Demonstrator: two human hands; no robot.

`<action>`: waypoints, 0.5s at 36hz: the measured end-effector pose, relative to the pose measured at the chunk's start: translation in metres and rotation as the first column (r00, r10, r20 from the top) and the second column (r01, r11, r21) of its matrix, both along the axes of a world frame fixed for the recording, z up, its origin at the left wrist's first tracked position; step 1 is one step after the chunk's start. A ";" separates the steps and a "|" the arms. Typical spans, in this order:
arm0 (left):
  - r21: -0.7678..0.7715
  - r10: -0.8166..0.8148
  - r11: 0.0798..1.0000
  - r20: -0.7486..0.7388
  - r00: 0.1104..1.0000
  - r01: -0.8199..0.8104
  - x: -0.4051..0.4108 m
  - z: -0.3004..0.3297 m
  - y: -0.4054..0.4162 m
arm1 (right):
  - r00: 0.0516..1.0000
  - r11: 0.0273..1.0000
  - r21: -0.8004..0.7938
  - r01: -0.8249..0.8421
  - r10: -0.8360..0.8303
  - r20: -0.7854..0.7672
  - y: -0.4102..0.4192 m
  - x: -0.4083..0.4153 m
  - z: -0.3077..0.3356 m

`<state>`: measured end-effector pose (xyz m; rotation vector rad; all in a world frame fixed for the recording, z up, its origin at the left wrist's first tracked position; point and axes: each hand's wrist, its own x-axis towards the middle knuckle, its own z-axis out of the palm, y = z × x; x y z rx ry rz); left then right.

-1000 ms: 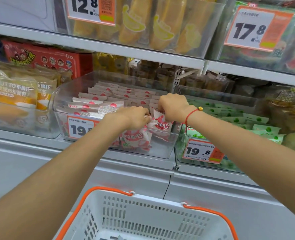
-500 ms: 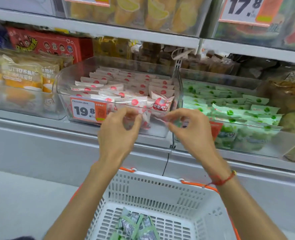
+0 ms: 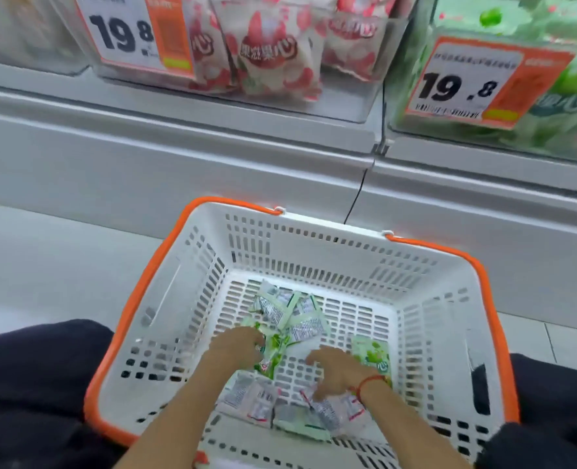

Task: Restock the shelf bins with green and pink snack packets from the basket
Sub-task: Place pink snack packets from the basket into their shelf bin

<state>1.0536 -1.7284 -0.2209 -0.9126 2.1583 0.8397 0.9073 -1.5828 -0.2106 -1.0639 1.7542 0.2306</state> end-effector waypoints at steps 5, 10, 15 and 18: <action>0.268 -0.295 0.933 0.182 0.938 0.241 0.011 -0.023 0.032 | 0.996 0.993 0.100 -0.057 0.064 -0.063 0.023 -0.008 -0.027; 0.271 -0.342 0.920 0.198 0.919 0.285 0.005 -0.026 0.035 | 0.990 0.982 0.155 -0.104 0.116 -0.074 0.029 -0.023 -0.035; 0.225 -0.137 0.966 0.041 0.990 0.124 -0.008 -0.012 0.028 | 0.998 0.997 0.071 -0.016 0.012 0.055 0.024 -0.042 -0.023; 0.324 0.020 0.946 -0.116 0.993 0.018 -0.020 0.006 0.019 | 0.989 0.996 -0.037 0.082 -0.077 0.126 0.014 -0.058 -0.017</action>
